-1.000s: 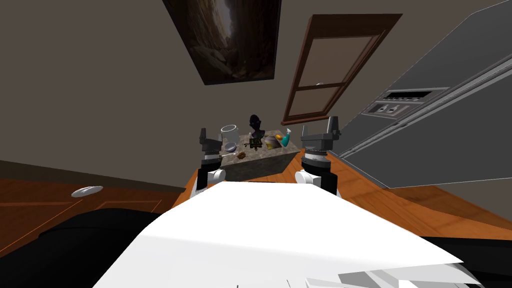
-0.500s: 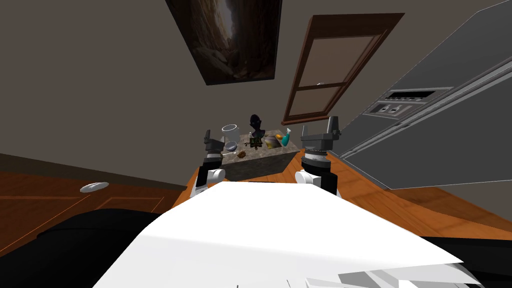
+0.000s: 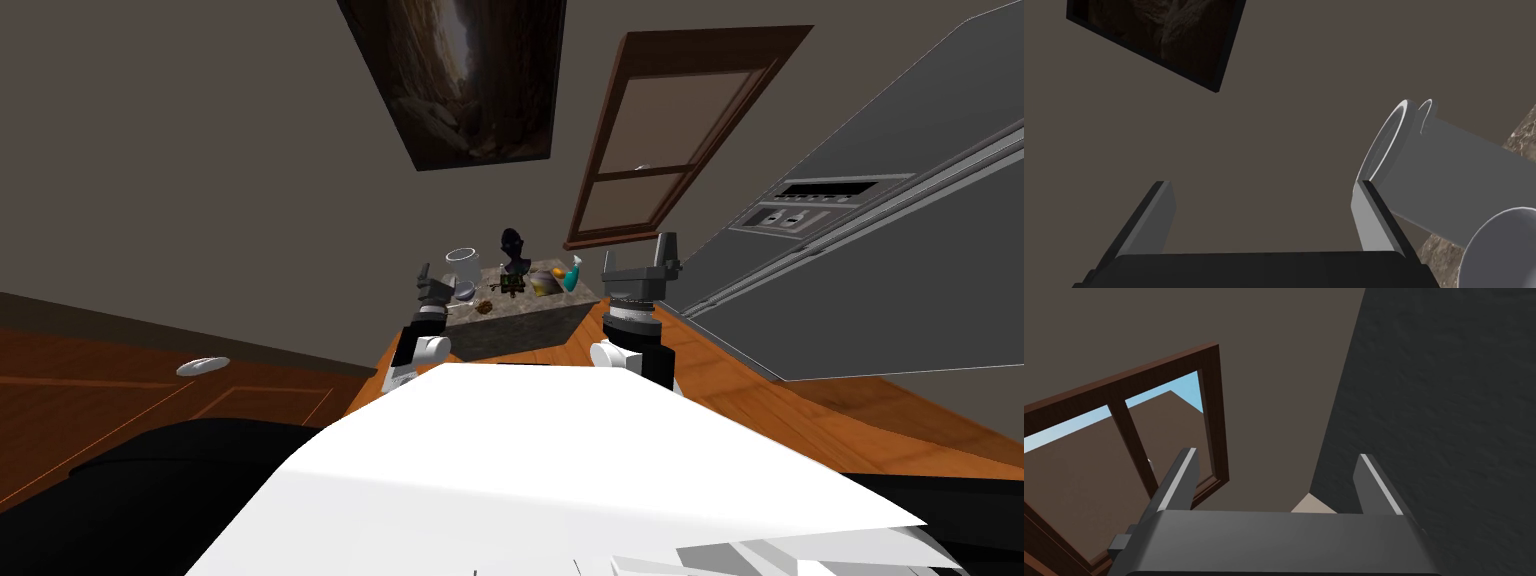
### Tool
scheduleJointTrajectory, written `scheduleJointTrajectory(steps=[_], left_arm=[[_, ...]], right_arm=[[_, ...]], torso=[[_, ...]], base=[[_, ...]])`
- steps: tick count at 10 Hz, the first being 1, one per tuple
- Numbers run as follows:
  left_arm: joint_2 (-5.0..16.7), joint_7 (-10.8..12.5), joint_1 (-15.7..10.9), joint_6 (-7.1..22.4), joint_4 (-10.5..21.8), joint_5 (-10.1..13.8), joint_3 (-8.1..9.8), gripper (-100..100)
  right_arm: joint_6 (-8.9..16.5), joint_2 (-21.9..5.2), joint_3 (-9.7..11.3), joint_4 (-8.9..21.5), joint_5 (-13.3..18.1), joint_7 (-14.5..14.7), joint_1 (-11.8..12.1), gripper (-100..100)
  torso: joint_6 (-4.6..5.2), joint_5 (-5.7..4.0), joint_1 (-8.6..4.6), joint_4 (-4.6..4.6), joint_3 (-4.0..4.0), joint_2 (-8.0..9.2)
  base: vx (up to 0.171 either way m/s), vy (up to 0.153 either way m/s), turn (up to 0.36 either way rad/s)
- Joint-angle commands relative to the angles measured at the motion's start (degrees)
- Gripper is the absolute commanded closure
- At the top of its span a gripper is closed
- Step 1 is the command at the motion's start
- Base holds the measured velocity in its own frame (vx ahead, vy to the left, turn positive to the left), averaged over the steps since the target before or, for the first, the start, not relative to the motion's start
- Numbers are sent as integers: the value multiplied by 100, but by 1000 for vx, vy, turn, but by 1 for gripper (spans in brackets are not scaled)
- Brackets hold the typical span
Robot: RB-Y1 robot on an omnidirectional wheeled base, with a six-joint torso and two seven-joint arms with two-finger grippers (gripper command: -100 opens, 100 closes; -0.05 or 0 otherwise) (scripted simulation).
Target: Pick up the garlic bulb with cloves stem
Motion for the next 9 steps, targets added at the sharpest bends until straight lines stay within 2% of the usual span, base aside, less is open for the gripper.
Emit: scheduleJointTrajectory(steps=[1, 3, 6, 8, 9], left_arm=[[63, 159, -47, 286, 61, 174, 28, -100], [63, 159, -47, 529, 61, 174, 28, -100], [127, 416, -166, 1102, 111, 444, 41, -100], [127, 416, -166, 1346, 111, 444, 41, -100], [165, 549, -235, 1564, 141, 576, 45, -100]], right_arm=[[0, 0, 0, 0, 0, 0, 0, 0], [0, 0, 0, 0, 0, 0, 0, 0], [0, 0, 0, 0, 0, 0, 0, 0], [0, 0, 0, 0, 0, 0, 0, 0], [0, 0, 0, 0, 0, 0, 0, 0]], torso=[[0, 0, 0, 0, 0, 0], [0, 0, -1, 0, 0, 0], [0, 0, 0, -1, -2, -3], [-1, -1, -1, 0, -1, -2], [0, 0, 0, -1, -3, -5]], base=[[-32, -10, 25], [-15, -9, 11], [-18, -9, 26], [-13, -7, 13], [-11, -8, 32]])
